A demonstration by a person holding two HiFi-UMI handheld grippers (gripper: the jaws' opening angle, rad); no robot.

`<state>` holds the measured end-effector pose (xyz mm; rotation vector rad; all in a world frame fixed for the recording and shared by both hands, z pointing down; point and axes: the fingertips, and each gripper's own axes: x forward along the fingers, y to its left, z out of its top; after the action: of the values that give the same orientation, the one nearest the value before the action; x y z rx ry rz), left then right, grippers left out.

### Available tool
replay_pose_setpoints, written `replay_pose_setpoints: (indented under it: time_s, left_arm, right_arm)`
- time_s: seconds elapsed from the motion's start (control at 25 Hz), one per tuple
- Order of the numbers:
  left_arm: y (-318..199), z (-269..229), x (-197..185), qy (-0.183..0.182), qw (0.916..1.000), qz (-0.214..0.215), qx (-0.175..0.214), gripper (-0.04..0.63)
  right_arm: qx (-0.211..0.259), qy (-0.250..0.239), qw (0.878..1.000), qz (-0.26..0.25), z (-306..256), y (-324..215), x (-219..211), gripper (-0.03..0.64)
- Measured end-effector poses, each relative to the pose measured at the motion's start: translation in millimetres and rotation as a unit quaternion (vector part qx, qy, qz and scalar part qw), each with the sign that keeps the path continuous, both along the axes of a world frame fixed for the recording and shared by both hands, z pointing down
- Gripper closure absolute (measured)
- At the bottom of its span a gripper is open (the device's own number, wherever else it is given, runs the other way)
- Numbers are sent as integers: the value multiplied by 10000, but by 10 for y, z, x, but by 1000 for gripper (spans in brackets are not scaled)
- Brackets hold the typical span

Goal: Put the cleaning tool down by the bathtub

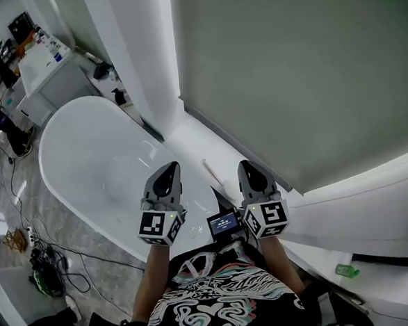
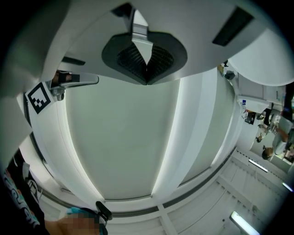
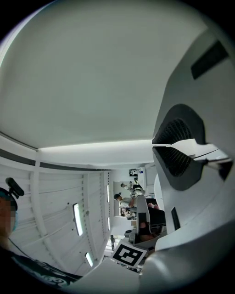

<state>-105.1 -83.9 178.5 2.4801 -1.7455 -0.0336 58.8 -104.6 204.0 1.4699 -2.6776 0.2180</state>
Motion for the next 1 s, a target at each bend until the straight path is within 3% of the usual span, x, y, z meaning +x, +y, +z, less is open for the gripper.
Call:
replay_pose_setpoints:
  time_s: [0.4, 0.6, 0.84, 1.0]
  left_arm:
    - [9, -278, -74, -73, 9981, -297, 531, 578]
    - [113, -299, -53, -170, 9983, -298, 469, 578]
    - [92, -328, -74, -20, 9969, -489, 623, 578]
    - [97, -324, -111, -140, 9973, -455, 564, 578]
  right_arm:
    - [216, -103, 9997, 112, -230, 26, 108, 584]
    - [410, 36, 9991, 39, -371, 62, 37, 588]
    - [389, 10, 9992, -3, -318, 39, 16, 588]
    - [350, 34, 9994, 22, -340, 21, 18, 588]
